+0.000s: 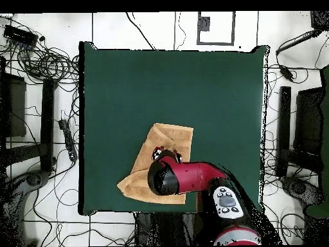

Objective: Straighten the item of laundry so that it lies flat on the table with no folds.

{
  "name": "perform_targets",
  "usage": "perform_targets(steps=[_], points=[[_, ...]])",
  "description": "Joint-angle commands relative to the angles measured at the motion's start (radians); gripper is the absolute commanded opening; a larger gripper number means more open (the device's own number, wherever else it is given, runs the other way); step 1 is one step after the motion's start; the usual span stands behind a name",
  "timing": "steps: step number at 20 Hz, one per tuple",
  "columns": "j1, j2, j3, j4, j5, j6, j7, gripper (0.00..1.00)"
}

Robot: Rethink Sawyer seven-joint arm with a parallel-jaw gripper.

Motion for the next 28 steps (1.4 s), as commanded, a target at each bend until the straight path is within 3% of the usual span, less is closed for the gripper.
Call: perform_targets(steps=[1,4,12,17,19,24,28], points=[[-0.005,0.056,0.183,-0.062,-0.056,-0.004,-0.022,1.0],[0.002,0.066,0.196,-0.069,-0.084,-0.041,-0.014,1.0],[-0.028,-0.016,0.277,-0.08,-0.122,0.128,-0.1,1.0],[-0.024,0.023,0.254,-0.121,-0.192,0.089,-0.11,1.0],[-0.053,0.028,0.262,-0.126,-0.226,0.108,-0.14,1.0],[-0.187,-0.044,0.41,-0.092,-0.242,0.282,-0.288,1.0],[-0.278,-0.002,0.534,-0.084,-0.321,0.372,-0.46,1.0]])
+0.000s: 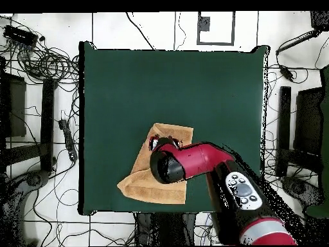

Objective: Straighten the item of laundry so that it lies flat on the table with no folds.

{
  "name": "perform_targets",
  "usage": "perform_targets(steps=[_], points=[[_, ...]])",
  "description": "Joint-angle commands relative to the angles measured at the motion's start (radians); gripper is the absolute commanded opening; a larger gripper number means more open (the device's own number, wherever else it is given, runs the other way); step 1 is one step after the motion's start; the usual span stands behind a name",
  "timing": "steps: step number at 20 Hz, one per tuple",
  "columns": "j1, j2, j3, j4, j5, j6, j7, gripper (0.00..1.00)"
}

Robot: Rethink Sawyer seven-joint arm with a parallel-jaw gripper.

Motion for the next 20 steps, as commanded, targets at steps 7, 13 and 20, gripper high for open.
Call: perform_targets(steps=[7,13,20], points=[[-0.109,0.119,0.299,-0.06,-0.271,0.207,-0.503,1.0],[0.051,0.178,0.212,-0.136,-0.357,0.084,-0.28,1.0],[0.029,0.204,0.262,-0.129,-0.34,0.114,-0.309,1.0]])
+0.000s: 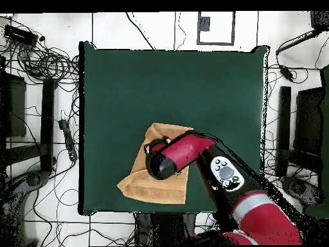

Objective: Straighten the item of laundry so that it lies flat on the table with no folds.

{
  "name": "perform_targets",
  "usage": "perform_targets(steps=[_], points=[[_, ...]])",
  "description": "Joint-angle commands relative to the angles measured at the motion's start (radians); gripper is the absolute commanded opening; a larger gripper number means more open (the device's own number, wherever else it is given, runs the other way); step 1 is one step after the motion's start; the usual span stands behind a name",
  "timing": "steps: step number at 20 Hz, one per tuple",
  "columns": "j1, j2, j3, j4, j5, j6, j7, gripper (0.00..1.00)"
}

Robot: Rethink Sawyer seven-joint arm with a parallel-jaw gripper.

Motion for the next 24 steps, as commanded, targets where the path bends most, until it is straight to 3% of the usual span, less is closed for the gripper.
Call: perform_targets(steps=[1,8,13,21,24], points=[[0.04,0.084,0.115,-0.055,-0.019,-0.007,-0.11,1.0],[0.076,0.112,0.043,-0.08,-0.054,-0.093,0.005,1.0],[0.09,0.096,0.023,-0.062,-0.047,-0.102,0.022,1.0],[0.182,0.126,0.016,-0.048,0.133,-0.165,0.227,1.0],[0.251,0.128,-0.048,-0.037,0.231,-0.23,0.341,1.0]])
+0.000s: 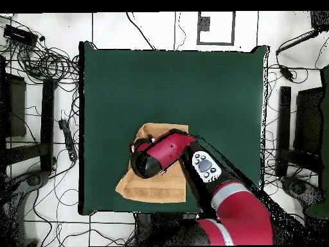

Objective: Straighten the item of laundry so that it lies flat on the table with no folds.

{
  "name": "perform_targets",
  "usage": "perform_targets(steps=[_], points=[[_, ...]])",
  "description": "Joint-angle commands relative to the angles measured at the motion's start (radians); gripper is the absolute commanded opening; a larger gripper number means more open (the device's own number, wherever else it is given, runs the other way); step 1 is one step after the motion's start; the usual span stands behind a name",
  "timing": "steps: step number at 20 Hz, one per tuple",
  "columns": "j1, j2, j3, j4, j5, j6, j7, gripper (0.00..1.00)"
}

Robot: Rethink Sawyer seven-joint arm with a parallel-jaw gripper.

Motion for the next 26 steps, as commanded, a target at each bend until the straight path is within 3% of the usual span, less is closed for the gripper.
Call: perform_targets(steps=[1,4,12,15,20,26], points=[[0.21,0.071,-0.074,-0.001,0.203,-0.189,0.405,1.0],[0.355,0.05,-0.234,0.014,0.349,-0.24,0.539,1.0],[0.431,-0.023,-0.306,0.115,0.577,-0.214,0.513,1.0],[0.432,-0.035,-0.299,0.123,0.61,-0.199,0.498,1.0],[0.433,0.037,-0.286,0.064,0.649,-0.258,0.482,1.0],[0.377,-0.046,-0.284,0.145,0.645,-0.186,0.44,1.0]])
